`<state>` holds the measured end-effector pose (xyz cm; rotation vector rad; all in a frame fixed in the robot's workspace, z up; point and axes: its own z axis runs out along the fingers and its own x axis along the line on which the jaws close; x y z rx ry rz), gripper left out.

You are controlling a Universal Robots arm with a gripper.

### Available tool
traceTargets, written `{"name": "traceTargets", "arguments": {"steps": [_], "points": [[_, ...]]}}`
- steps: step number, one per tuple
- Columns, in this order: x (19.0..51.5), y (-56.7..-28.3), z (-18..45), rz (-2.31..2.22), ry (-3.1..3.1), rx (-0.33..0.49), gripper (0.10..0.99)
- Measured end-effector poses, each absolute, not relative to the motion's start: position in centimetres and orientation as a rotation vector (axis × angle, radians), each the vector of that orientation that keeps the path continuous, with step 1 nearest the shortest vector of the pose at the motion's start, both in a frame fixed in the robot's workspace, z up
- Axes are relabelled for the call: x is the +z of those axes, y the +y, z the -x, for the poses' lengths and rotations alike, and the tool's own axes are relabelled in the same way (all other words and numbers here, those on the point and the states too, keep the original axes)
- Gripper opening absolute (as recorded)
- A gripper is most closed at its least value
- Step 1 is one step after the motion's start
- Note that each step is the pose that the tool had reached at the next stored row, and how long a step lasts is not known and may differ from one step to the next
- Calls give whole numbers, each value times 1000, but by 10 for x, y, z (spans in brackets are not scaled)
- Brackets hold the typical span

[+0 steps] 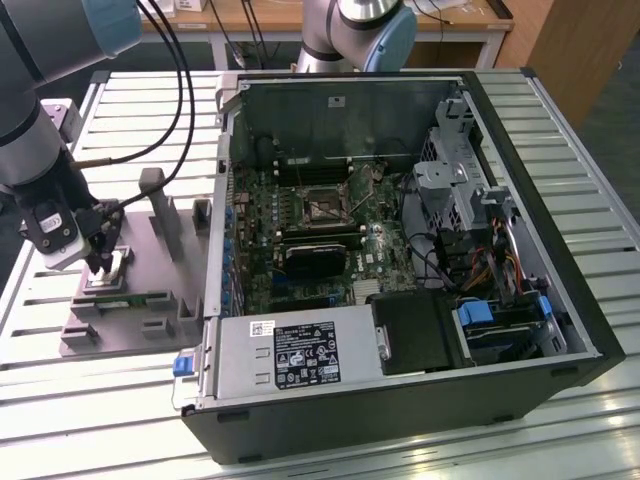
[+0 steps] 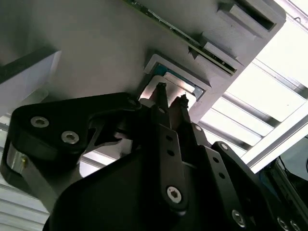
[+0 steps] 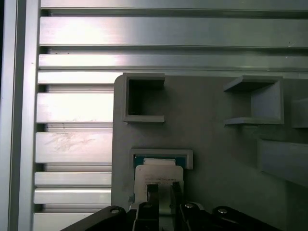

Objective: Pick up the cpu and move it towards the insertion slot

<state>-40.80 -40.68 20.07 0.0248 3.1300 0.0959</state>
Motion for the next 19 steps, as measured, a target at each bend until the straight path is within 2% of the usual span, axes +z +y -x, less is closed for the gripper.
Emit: {"name": "traceTargets", "arguments": {"steps": [1, 2, 3, 7, 8, 10, 12, 13, 19], "points": [[201, -407, 408, -25, 3130, 96, 231], [201, -407, 408, -25, 3130, 96, 290], [201, -407, 408, -25, 3130, 96, 290], [201, -407, 408, -25, 3130, 96, 525], [201, -407, 408, -25, 3130, 96, 525], [201, -407, 408, -25, 3130, 96, 643], [201, -407, 408, -25, 3130, 96, 643], [201, -407, 408, -25, 3130, 96, 706], [198, -407, 411, -21, 3118, 102, 706]]}}
